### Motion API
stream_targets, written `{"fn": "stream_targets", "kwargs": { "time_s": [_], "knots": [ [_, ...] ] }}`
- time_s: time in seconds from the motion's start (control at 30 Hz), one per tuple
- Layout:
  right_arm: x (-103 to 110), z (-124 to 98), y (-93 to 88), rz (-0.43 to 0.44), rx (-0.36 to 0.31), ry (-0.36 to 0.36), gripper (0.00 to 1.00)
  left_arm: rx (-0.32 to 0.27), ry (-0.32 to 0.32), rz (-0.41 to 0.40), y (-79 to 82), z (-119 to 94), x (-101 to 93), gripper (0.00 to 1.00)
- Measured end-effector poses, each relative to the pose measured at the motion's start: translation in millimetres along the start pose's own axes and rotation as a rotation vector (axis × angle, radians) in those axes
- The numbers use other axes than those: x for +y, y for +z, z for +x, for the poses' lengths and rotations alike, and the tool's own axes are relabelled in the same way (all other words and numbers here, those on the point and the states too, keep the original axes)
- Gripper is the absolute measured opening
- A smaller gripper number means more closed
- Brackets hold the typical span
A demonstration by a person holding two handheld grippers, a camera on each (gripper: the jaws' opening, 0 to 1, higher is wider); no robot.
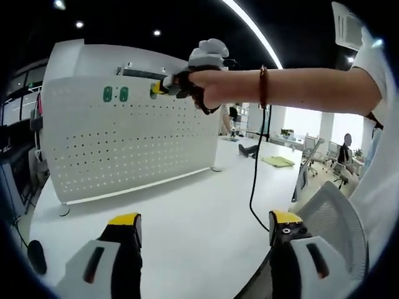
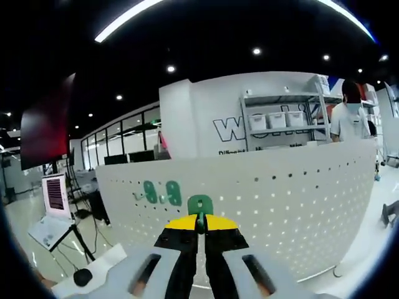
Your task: Insert the hook assembly into the mounting plate slot until the hook locks in place.
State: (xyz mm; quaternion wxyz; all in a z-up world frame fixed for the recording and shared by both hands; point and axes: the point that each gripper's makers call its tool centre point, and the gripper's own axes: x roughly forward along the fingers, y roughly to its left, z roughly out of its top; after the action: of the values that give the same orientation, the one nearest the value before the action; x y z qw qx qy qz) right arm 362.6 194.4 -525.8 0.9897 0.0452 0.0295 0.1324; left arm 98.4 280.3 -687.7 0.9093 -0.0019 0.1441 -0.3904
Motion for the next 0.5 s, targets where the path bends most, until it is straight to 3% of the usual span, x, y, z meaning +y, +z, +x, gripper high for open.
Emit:
{"fn": "stream_targets", "kwargs": {
  "time_s": [0.5],
  "knots": [
    [-2, 13, 4.9, 0.019, -0.007, -0.017, 0.01, 0.013, 0.001, 0.010, -1.6, 2, 3.2, 0.88]
  ]
}}
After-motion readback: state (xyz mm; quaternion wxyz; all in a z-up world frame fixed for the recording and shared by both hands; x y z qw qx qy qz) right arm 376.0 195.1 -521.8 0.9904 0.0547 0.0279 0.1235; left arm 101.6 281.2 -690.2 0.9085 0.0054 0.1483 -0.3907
